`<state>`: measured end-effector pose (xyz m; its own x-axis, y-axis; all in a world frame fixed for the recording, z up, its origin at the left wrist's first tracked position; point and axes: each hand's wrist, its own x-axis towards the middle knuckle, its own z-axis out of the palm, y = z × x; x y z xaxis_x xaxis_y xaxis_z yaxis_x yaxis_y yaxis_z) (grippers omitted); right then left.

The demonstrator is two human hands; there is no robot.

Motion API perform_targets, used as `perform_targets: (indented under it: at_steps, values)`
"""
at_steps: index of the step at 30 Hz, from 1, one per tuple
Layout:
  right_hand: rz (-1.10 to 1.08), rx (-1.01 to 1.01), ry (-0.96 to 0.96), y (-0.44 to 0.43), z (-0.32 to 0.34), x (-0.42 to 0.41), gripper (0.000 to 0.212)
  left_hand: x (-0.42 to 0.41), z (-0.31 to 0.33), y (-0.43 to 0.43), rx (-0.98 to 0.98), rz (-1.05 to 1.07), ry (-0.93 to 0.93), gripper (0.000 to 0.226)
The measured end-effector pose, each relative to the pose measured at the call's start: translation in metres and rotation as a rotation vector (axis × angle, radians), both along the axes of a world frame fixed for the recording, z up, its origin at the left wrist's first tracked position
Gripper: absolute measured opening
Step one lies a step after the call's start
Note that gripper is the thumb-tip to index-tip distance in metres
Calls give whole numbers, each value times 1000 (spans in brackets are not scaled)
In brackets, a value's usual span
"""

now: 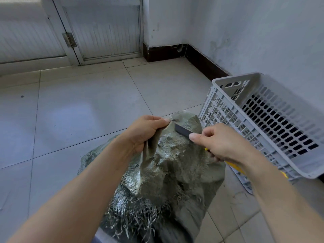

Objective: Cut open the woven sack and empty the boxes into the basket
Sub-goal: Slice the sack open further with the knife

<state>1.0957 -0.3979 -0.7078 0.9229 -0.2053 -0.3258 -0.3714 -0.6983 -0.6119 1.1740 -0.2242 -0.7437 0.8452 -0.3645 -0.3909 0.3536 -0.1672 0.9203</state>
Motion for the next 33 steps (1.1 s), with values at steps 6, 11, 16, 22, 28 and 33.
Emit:
perform_targets:
  at_steps: [6, 11, 16, 22, 28, 33]
  values:
    - [14, -12, 14, -2, 6, -1, 43, -1, 5, 0, -29, -78, 10, 22]
    - [15, 19, 62, -2, 6, -2, 43, -3, 10, 3, -129, -122, 78, 23]
    - [19, 53, 102, -2, 7, -2, 42, -2, 7, 3, -125, -163, 77, 24]
    - [21, 75, 105, -2, 4, 0, 41, -1, 3, 3, -114, -162, 77, 26]
    - [-129, 260, 47, 3, -5, 4, 40, -3, 1, 0, -166, -177, 125, 30]
    - [-116, 234, 33, 0, 0, 5, 38, 0, 1, -1, -225, -147, 139, 25]
